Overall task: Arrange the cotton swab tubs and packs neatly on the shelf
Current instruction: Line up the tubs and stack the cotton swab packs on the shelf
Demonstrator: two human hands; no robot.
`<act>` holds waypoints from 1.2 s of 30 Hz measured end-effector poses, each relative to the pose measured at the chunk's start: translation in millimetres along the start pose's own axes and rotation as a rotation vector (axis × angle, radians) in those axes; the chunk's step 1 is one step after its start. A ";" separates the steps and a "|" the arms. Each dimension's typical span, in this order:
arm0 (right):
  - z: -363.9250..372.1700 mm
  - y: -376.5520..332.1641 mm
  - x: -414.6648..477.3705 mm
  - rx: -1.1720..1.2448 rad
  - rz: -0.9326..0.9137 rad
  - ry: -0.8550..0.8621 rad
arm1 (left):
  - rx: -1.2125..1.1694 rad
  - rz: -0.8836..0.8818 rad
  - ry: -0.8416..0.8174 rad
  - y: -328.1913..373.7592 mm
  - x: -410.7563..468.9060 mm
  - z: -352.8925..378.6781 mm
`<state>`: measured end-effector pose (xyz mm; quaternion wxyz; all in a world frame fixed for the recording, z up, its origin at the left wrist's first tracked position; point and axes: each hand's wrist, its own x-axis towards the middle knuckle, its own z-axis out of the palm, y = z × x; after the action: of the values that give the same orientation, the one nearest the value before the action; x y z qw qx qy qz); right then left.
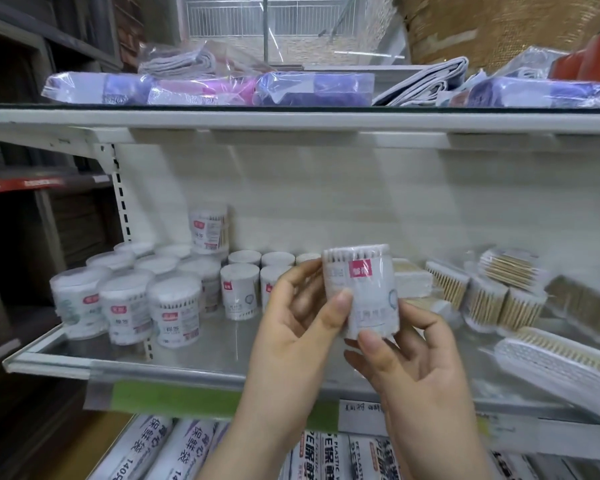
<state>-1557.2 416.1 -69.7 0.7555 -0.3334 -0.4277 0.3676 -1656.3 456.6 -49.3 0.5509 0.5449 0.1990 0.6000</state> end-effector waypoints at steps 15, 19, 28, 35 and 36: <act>-2.9 -43.3 83.5 -0.740 0.160 -0.414 | 0.336 -0.123 -0.111 -12.8 -3.0 -33.6; 10.4 -17.9 133.6 -0.882 0.127 -0.365 | 0.426 -0.086 0.014 -2.8 -0.3 -43.7; 13.0 31.0 176.0 -0.982 0.199 -0.397 | 0.400 -0.120 0.094 8.6 -1.8 -66.3; 11.3 31.6 169.0 -1.042 0.158 -0.421 | 0.371 -0.153 0.131 8.2 -3.0 -68.5; 11.1 32.6 167.2 -1.041 0.155 -0.411 | 0.372 -0.158 0.134 7.4 -2.9 -67.9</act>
<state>-1515.0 575.4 -24.6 0.3634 -0.6140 -0.6653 0.2199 -1719.5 476.4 -66.6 0.4718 0.5788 0.3845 0.5427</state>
